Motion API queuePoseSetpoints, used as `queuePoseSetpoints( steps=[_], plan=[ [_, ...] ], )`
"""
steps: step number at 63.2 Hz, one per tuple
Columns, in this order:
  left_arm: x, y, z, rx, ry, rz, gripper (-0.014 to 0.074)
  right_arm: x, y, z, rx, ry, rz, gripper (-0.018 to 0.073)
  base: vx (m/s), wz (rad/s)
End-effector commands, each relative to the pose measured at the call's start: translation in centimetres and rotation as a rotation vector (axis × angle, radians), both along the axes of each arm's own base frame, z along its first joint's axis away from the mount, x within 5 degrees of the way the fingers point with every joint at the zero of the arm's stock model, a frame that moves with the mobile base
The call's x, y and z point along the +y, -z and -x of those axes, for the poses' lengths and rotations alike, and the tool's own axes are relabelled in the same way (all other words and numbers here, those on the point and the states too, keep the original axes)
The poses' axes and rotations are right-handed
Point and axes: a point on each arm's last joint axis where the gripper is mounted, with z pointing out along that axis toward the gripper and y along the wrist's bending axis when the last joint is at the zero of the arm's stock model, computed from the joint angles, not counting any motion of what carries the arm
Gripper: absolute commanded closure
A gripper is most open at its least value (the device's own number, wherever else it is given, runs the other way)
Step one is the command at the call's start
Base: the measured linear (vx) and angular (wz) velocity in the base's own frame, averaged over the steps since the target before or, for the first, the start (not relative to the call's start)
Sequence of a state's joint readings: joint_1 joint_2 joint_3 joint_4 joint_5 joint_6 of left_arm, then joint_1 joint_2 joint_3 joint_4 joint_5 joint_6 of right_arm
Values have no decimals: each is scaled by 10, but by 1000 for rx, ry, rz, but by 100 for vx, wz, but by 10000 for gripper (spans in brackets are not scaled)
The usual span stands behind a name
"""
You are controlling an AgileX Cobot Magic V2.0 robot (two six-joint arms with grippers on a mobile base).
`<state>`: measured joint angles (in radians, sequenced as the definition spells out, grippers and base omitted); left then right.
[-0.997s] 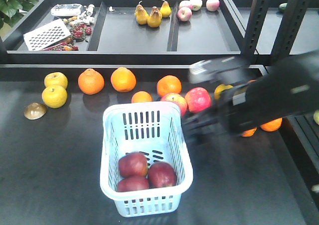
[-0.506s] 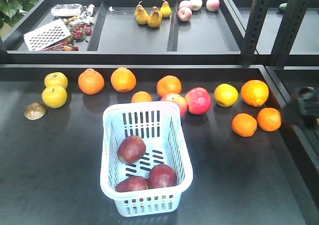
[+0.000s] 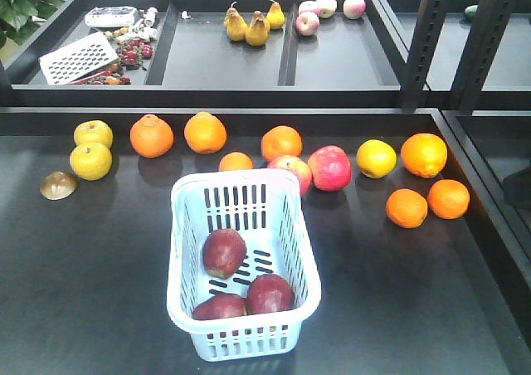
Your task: Pick three apples into basket with both arms
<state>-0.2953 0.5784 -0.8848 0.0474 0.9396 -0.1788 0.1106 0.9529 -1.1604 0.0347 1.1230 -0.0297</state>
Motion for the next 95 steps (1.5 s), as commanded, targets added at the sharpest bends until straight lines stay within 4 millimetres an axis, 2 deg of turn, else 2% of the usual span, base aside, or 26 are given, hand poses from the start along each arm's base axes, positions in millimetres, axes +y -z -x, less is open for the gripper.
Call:
queuePoseSetpoints(
  steps=[1, 18, 25, 31, 40, 51, 54, 95],
  plan=[
    [-1, -10, -3, -71, -2, 26, 94, -2, -14, 3, -108, 0, 5, -35, 0, 0],
    [-1, -11, -3, -72, -2, 26, 94, -3, 21, 10, -166, -1, 5, -35, 0, 0],
    [-1, -11, -3, -72, -2, 26, 94, -3, 25, 12, -200, 1, 1, -20, 0, 0],
    [-1, -11, -3, -73, -2, 25, 118, -4, 25, 12, -208, 1, 6, 29, 0, 0],
    [-1, -11, -3, -73, -2, 25, 262, -4, 24, 12, -219, 2, 7, 188, 0, 0],
    [-1, -11, -3, -73, -2, 25, 571, -4, 24, 12, -218, 2, 9, 506, 0, 0],
    [-1, -11, -3, -73, -2, 23, 605, -4, 24, 12, -219, 2, 9, 575, 0, 0],
    [-1, -11, -3, -73, -1, 25, 603, -4, 24, 12, -220, 2, 7, 568, 0, 0]
  ],
)
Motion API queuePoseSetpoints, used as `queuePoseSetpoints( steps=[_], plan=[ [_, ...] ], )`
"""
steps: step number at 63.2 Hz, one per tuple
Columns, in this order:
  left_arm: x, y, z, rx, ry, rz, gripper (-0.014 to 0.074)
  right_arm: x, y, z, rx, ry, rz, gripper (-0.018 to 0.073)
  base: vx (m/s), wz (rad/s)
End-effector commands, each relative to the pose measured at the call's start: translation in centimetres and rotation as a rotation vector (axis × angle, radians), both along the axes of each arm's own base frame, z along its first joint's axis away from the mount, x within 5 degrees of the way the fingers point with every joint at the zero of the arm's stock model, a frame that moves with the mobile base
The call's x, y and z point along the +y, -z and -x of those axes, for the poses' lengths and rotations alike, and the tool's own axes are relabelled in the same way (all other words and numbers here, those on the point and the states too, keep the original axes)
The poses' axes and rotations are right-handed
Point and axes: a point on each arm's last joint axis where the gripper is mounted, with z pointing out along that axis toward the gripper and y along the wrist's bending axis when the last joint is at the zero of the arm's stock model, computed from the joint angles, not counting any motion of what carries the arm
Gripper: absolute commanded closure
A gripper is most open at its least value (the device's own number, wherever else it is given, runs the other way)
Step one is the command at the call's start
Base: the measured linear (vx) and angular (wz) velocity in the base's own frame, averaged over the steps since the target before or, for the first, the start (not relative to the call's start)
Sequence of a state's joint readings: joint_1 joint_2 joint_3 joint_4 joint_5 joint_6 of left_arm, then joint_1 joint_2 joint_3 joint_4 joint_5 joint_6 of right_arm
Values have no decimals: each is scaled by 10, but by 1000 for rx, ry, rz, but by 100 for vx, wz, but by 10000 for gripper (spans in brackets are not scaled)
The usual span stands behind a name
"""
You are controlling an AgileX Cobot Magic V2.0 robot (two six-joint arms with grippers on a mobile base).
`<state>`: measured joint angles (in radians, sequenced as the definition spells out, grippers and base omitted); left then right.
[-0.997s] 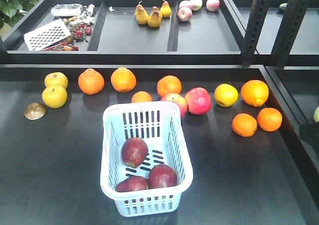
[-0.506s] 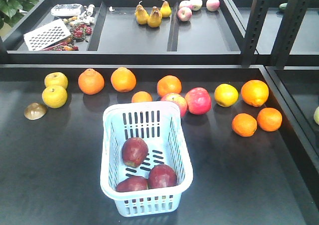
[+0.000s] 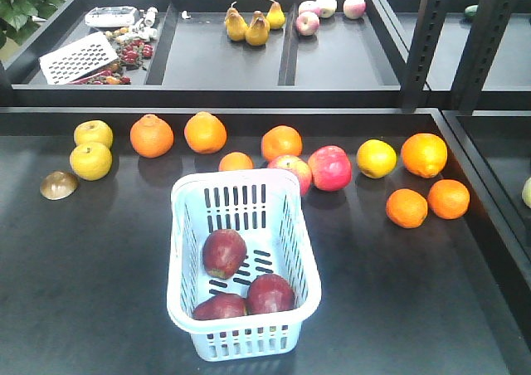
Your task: Pick three apples into basket with both arms
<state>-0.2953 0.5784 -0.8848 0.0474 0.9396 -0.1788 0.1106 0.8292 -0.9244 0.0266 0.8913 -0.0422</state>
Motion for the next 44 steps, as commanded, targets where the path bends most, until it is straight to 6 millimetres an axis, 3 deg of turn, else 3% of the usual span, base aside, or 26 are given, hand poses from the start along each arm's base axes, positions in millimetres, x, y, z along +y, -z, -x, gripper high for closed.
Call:
queuePoseSetpoints(
  steps=[1, 22, 32, 44],
  plan=[
    [-1, -11, -3, -73, -1, 25, 603, -1, -13, -2, -99, 2, 5, 568, 0, 0],
    [4, -6, 1, -157, -17, -16, 603, -1, -13, -2, -99, 2, 5, 568, 0, 0],
    [8, 21, 16, -294, -6, 23, 603, -1, -13, -1, -98, 2, 5, 568, 0, 0],
    [14, 73, 32, -545, -67, 67, 603, -1, -13, -1, -98, 2, 5, 568, 0, 0]
  ],
)
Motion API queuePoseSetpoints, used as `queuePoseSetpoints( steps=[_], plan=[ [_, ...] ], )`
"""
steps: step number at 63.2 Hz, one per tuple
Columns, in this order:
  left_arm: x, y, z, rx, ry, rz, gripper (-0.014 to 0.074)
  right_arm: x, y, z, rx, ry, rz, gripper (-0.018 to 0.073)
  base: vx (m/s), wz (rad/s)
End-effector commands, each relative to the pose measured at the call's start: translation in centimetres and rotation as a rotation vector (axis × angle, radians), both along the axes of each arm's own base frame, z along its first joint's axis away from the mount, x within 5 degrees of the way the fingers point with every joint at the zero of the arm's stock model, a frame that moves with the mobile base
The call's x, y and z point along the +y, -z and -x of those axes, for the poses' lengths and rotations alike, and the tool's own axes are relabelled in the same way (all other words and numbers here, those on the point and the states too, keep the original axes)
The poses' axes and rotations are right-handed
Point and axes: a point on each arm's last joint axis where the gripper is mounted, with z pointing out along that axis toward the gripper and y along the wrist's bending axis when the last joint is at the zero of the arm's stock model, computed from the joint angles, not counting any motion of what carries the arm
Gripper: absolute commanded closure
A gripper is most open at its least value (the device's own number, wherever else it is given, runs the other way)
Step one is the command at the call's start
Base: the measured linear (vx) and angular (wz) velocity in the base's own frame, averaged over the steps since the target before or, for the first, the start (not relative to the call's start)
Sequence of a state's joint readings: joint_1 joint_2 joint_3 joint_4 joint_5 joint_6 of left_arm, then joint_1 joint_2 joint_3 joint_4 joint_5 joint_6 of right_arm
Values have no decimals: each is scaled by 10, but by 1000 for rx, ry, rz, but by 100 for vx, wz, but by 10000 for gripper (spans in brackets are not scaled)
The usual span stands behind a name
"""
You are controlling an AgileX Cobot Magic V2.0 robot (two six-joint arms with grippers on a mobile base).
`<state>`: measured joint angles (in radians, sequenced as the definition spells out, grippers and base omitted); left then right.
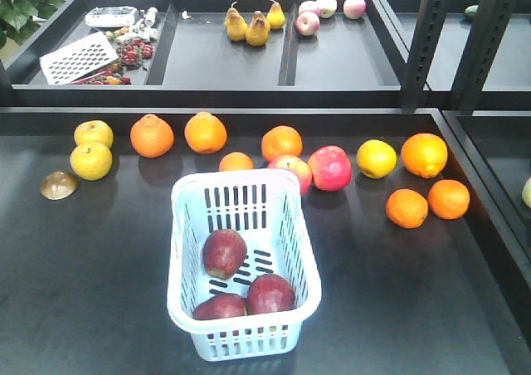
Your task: Pick three apples into basket with both arms
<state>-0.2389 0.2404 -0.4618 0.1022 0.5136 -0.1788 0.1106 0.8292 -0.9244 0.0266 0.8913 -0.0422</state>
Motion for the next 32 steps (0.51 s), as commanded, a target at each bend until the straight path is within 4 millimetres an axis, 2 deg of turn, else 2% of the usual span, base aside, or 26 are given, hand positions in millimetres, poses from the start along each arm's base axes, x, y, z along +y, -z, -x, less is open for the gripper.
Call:
queuePoseSetpoints(
  steps=[1, 13, 24, 32],
  plan=[
    [2, 7, 4, -205, -29, 35, 603, -1, -13, -1, -98, 2, 5, 568, 0, 0],
    [5, 60, 11, -289, -80, 57, 603, -1, -13, -1, -98, 2, 5, 568, 0, 0],
    [3, 103, 1, -238, -78, 50, 603, -1, -13, -1, -97, 2, 5, 568, 0, 0],
    [3, 107, 0, -223, -79, 49, 603, -1, -13, -1, -98, 2, 5, 568, 0, 0]
  ],
)
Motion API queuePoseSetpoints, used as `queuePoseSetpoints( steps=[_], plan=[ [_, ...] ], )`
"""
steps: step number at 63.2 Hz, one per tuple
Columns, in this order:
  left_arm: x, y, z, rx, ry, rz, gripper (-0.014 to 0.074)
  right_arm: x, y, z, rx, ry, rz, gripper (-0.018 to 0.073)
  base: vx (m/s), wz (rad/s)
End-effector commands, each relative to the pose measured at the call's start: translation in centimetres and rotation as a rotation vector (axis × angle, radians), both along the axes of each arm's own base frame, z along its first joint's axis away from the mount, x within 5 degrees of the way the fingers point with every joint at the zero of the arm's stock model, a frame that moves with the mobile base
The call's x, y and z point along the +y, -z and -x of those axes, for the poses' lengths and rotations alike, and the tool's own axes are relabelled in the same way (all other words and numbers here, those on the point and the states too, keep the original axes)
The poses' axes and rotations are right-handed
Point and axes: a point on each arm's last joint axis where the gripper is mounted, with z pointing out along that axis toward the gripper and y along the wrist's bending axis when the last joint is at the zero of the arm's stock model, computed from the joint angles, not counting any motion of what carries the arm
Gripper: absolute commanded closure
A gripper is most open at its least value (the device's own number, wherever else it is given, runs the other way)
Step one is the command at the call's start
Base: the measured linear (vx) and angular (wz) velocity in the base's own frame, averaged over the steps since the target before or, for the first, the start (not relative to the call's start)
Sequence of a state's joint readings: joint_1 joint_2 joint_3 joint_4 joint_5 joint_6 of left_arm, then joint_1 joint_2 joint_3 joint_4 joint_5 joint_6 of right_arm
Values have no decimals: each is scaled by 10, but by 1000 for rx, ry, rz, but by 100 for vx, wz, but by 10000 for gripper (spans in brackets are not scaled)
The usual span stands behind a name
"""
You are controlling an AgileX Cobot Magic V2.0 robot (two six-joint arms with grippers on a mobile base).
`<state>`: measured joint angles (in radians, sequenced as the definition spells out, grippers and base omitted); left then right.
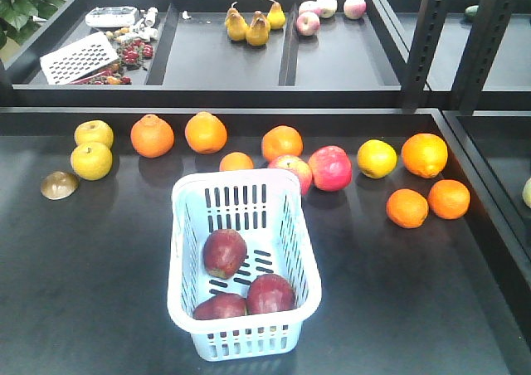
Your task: Pick three apples into basket with both arms
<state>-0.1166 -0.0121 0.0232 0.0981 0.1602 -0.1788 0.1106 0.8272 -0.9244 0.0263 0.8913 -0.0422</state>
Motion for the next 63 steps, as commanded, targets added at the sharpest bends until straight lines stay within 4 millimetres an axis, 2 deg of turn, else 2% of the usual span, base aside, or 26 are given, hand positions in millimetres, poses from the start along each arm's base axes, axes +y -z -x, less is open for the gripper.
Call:
queuePoseSetpoints(
  steps=[1, 47, 57, 63],
  plan=[
    [-1, -8, 1, -110, 9, 27, 603, -1, -13, -1, -96, 2, 5, 568, 0, 0],
    [-1, -7, 1, -101, 8, 27, 603, -1, -13, -1, -96, 0, -6, 568, 0, 0],
    [-1, -7, 1, -101, 8, 27, 603, -3, 15, 6, -100, 5, 17, 568, 0, 0],
    [-1, -7, 1, -101, 11, 27, 603, -4, 30, 13, -231, 8, 9, 568, 0, 0]
  ],
)
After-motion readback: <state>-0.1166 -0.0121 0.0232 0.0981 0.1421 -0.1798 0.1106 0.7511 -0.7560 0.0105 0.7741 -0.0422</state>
